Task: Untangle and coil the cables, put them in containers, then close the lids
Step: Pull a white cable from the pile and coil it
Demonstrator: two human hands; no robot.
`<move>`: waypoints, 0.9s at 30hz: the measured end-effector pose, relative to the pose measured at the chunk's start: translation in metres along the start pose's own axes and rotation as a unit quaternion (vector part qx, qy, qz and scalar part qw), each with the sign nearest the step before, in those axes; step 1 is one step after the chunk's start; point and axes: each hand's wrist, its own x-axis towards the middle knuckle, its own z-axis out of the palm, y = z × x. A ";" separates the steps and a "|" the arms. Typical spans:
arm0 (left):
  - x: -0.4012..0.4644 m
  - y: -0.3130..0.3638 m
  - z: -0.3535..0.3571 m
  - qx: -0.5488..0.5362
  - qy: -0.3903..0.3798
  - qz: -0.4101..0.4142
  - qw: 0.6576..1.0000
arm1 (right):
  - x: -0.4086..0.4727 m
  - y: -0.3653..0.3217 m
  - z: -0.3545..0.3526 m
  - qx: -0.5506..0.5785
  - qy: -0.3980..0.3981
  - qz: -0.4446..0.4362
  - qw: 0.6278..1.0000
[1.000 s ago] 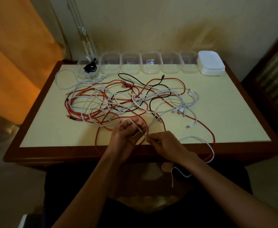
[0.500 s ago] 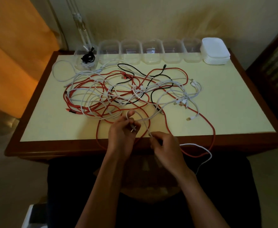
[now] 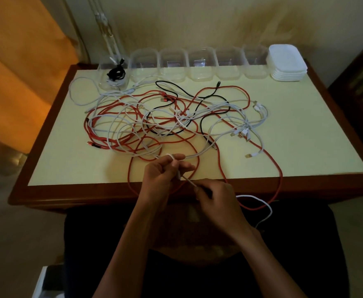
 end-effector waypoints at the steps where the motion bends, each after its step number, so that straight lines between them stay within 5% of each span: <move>1: 0.000 0.000 -0.002 0.001 0.001 0.002 1.000 | 0.000 0.001 -0.002 0.003 0.000 -0.004 1.000; 7: 0.000 0.001 0.001 -0.070 -0.019 0.015 0.997 | -0.002 -0.006 -0.014 -0.005 -0.115 0.002 0.993; 10: -0.002 0.002 0.008 -0.065 -0.054 0.026 0.996 | -0.002 -0.011 -0.017 -0.009 -0.100 0.010 0.995; 13: -0.002 -0.002 0.014 -0.011 -0.071 0.037 0.997 | 0.001 -0.018 -0.018 0.036 -0.053 0.047 0.997; 19: 0.007 -0.007 0.007 0.148 -0.042 0.089 0.984 | -0.001 -0.028 -0.033 0.243 -0.116 0.159 0.950; 27: 0.010 -0.015 0.011 0.260 -0.108 0.102 0.954 | -0.001 -0.033 -0.032 0.082 0.061 0.140 0.985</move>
